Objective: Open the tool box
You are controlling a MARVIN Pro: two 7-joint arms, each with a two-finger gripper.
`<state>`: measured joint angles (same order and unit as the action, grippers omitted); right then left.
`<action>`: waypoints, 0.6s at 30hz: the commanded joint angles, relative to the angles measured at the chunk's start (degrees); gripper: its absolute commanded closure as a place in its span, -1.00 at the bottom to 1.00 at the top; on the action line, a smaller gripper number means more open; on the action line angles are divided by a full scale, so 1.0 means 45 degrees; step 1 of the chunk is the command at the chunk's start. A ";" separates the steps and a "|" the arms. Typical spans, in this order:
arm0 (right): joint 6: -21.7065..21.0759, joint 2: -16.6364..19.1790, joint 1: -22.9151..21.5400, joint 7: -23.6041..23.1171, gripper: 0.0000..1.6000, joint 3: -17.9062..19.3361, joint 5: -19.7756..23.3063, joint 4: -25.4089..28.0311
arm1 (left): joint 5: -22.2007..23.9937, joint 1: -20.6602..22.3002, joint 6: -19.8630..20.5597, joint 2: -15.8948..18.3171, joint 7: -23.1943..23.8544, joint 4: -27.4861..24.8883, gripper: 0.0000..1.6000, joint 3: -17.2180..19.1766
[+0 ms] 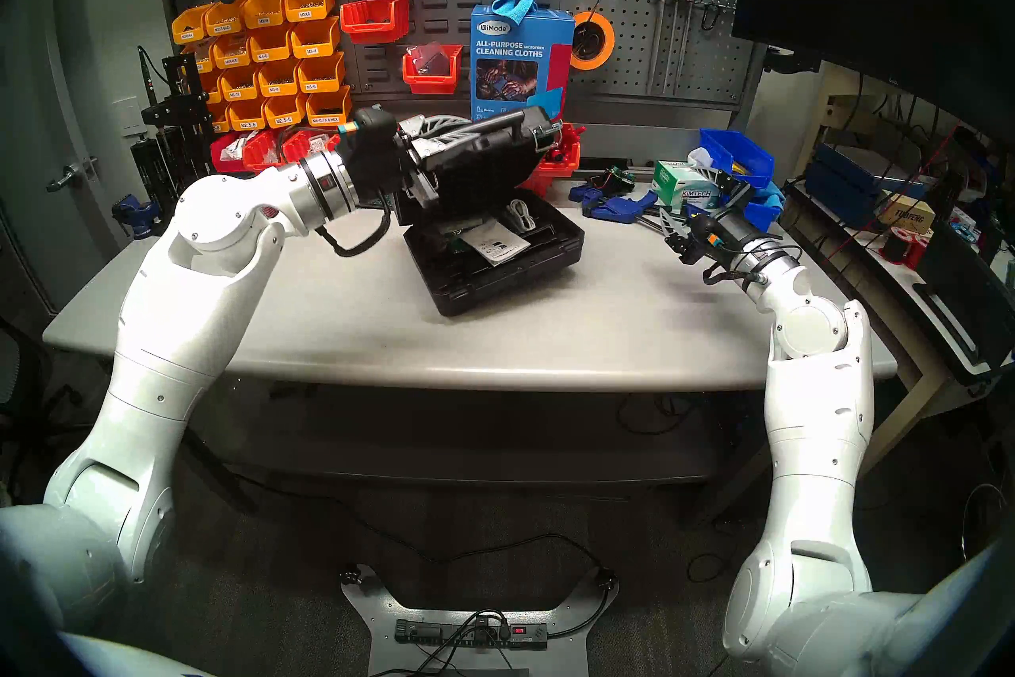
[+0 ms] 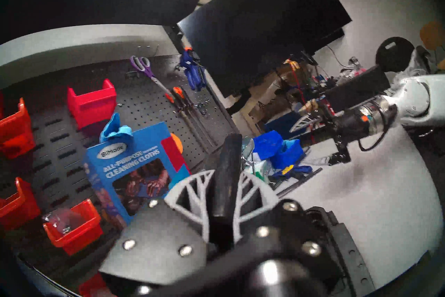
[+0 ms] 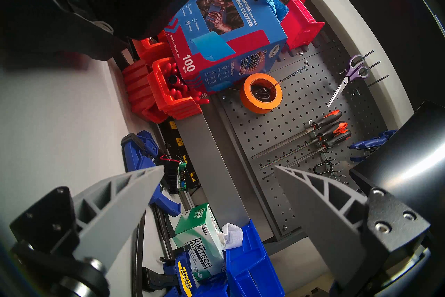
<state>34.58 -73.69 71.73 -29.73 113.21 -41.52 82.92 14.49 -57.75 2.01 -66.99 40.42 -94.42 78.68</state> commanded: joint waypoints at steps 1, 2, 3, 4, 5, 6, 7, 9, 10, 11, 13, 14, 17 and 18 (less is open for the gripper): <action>0.0031 0.0027 -0.0168 0.0034 -1.00 -0.0019 0.0025 0.0141 | 0.0239 0.1392 0.1115 -0.1053 -0.1080 0.0323 1.00 0.0948; 0.0032 0.0026 -0.0169 0.0034 -1.00 -0.0018 0.0024 0.0142 | 0.0215 0.1554 0.1348 -0.1135 -0.1221 0.0473 1.00 0.1009; 0.0032 0.0025 -0.0169 0.0033 -1.00 -0.0018 0.0024 0.0142 | 0.0187 0.1778 0.1613 -0.1205 -0.1384 0.0690 1.00 0.1052; 0.0033 0.0025 -0.0170 0.0033 -1.00 -0.0018 0.0024 0.0142 | 0.0166 0.1506 0.1704 -0.1289 -0.1533 0.0564 1.00 0.1249; 0.0034 0.0024 -0.0170 0.0033 -1.00 -0.0017 0.0023 0.0142 | 0.0147 0.1773 0.1971 -0.1349 -0.1697 0.0812 1.00 0.1278; 0.0035 0.0024 -0.0171 0.0032 -1.00 -0.0017 0.0023 0.0142 | 0.0125 0.1901 0.2154 -0.1406 -0.1831 0.0950 1.00 0.1335; 0.0035 0.0022 -0.0172 0.0031 -1.00 -0.0015 0.0022 0.0143 | 0.0103 0.1982 0.2368 -0.1477 -0.2028 0.1077 1.00 0.1434; 0.0037 0.0021 -0.0173 0.0030 -1.00 -0.0014 0.0021 0.0143 | 0.0089 0.2241 0.2767 -0.1586 -0.2347 0.1382 1.00 0.1607; 0.0038 0.0020 -0.0173 0.0030 -1.00 -0.0013 0.0020 0.0143 | 0.0082 0.2295 0.2928 -0.1638 -0.2505 0.1473 1.00 0.1713; 0.0038 0.0020 -0.0174 0.0029 -1.00 -0.0013 0.0020 0.0143 | 0.0082 0.2458 0.3136 -0.1674 -0.2684 0.1658 1.00 0.1816; 0.0039 0.0018 -0.0174 0.0028 -1.00 -0.0011 0.0019 0.0143 | 0.0101 0.2659 0.3466 -0.1713 -0.2976 0.1918 1.00 0.2030; 0.0040 0.0018 -0.0175 0.0027 -1.00 -0.0011 0.0019 0.0143 | 0.0105 0.2951 0.3710 -0.1744 -0.3131 0.2193 1.00 0.2088; 0.0042 0.0016 -0.0177 0.0026 -1.00 -0.0009 0.0017 0.0145 | 0.0087 0.3189 0.4214 -0.1789 -0.3722 0.2596 1.00 0.2447; 0.0043 0.0015 -0.0177 0.0026 -1.00 -0.0008 0.0017 0.0145 | 0.0080 0.3308 0.4360 -0.1799 -0.3887 0.2756 1.00 0.2527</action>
<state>34.63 -73.74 71.72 -29.77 113.28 -41.56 82.91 14.86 -48.94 17.89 -73.57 27.68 -85.18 86.85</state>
